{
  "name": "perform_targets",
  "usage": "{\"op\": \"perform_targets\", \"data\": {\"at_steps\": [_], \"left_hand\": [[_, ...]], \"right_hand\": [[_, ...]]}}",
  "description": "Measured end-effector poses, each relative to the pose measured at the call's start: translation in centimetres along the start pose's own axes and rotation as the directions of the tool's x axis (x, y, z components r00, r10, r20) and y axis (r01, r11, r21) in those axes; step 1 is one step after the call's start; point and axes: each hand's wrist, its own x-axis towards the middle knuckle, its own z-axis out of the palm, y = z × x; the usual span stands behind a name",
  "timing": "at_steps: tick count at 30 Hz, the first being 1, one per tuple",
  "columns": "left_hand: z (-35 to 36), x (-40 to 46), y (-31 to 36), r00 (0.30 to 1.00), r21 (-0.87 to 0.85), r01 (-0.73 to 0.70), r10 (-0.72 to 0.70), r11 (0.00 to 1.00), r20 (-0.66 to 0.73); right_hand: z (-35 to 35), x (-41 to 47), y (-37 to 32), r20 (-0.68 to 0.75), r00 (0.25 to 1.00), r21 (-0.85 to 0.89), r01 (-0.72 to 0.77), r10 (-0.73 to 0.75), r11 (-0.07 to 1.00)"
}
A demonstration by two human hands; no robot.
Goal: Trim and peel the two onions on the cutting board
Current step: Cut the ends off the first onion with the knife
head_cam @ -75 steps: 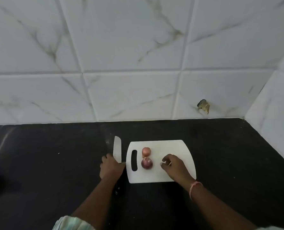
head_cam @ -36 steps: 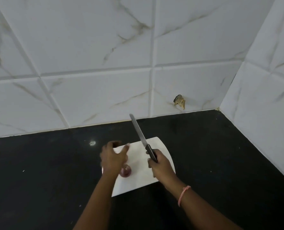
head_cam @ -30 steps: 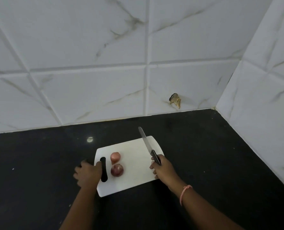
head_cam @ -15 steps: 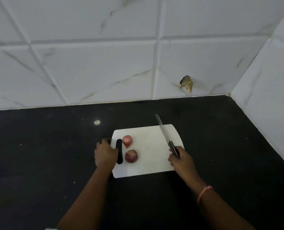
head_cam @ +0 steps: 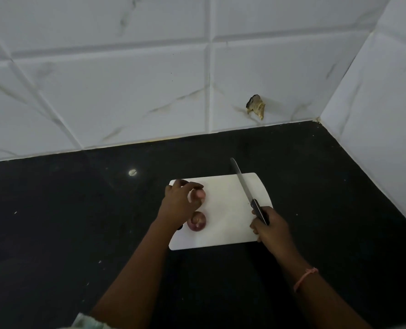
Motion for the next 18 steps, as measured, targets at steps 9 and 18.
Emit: {"op": "perform_targets", "data": {"at_steps": [9, 18], "left_hand": [[2.1, 0.8, 0.4, 0.999, -0.116, 0.02, -0.026, 0.993, -0.047], [1.6, 0.7, 0.2, 0.994, -0.212, 0.023, -0.045, 0.977, -0.1]], "right_hand": [[0.3, 0.0, 0.4, -0.019, 0.999, -0.028, 0.03, -0.03, 0.999], [0.2, 0.0, 0.3, -0.017, 0.999, -0.053, 0.031, -0.032, 0.998]]}}
